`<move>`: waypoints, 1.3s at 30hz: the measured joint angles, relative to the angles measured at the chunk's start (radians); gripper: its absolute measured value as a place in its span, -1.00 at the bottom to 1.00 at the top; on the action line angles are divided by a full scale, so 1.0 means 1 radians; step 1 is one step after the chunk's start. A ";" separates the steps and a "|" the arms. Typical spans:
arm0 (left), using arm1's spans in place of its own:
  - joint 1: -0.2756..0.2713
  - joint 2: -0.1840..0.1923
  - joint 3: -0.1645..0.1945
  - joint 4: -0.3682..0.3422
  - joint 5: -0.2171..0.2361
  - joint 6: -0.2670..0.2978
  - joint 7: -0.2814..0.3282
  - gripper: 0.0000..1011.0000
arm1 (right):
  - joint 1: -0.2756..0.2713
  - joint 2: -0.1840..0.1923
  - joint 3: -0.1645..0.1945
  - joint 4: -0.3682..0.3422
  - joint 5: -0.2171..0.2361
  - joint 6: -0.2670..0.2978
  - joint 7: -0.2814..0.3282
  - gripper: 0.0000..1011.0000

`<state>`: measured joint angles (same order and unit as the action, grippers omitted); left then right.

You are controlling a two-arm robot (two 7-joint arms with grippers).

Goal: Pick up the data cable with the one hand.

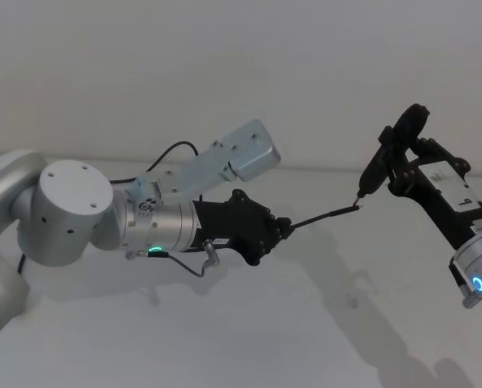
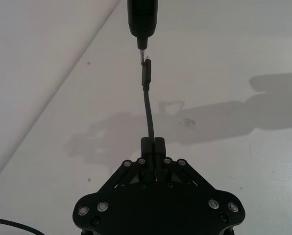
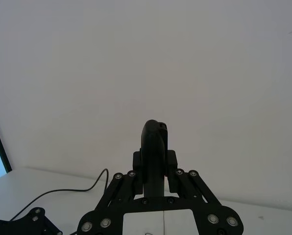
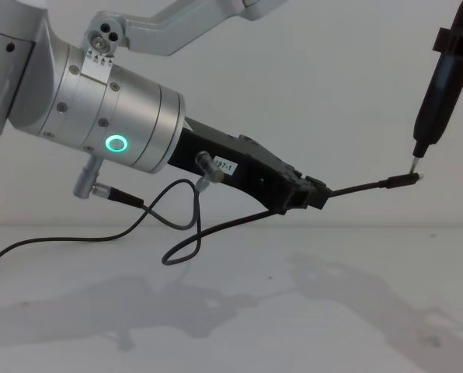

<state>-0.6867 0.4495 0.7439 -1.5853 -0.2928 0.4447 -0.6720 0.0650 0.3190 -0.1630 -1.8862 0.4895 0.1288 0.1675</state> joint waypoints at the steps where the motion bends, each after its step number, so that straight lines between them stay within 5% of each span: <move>1: 0.000 0.000 0.000 0.000 0.000 0.000 0.000 -0.94 | 0.001 0.000 0.000 0.000 0.000 0.001 0.000 -0.47; 39: 0.000 -0.002 -0.002 -0.001 -0.003 -0.001 0.002 -0.94 | -0.012 0.008 0.022 -0.038 -0.033 0.039 -0.012 -0.47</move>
<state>-0.6868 0.4474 0.7418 -1.5864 -0.2953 0.4438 -0.6697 0.0526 0.3266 -0.1415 -1.9242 0.4564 0.1682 0.1553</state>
